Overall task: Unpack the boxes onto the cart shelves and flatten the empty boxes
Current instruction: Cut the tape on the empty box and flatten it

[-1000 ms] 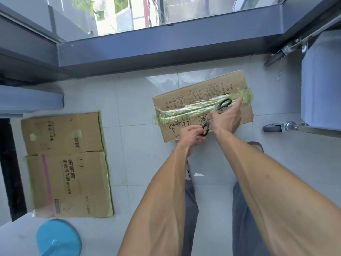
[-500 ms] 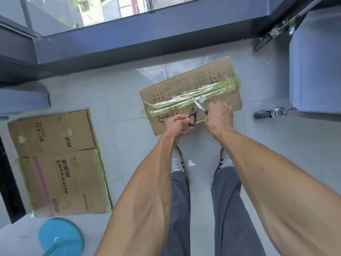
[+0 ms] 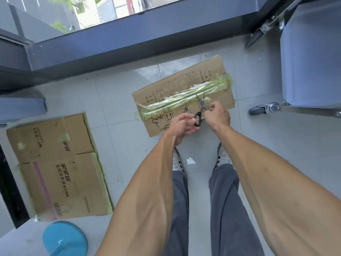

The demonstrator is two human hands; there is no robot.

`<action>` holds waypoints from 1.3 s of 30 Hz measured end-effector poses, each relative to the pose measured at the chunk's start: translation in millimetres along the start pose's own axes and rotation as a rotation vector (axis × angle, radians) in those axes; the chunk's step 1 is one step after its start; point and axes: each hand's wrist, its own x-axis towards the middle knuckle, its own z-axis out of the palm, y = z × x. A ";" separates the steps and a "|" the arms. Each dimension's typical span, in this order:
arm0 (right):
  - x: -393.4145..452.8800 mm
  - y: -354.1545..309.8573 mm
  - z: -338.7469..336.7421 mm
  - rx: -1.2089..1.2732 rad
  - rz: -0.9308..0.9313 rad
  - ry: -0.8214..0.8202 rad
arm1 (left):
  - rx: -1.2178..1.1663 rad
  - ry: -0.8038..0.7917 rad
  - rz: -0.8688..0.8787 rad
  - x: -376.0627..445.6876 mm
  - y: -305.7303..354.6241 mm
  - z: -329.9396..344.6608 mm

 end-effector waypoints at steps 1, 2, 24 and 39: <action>-0.1 -0.6 0.9 0.011 0.012 -0.014 | 0.019 0.013 -0.008 -0.2 -0.5 0.0; -1.2 -1.4 1.8 0.009 0.024 -0.017 | 0.049 0.033 -0.013 -0.3 -0.8 0.0; 59.6 29.4 -30.3 -0.326 0.016 0.377 | 1.780 0.516 0.383 96.0 90.3 39.9; 80.9 48.2 -50.3 -0.394 -0.154 0.336 | 1.967 0.424 0.414 117.8 108.0 74.4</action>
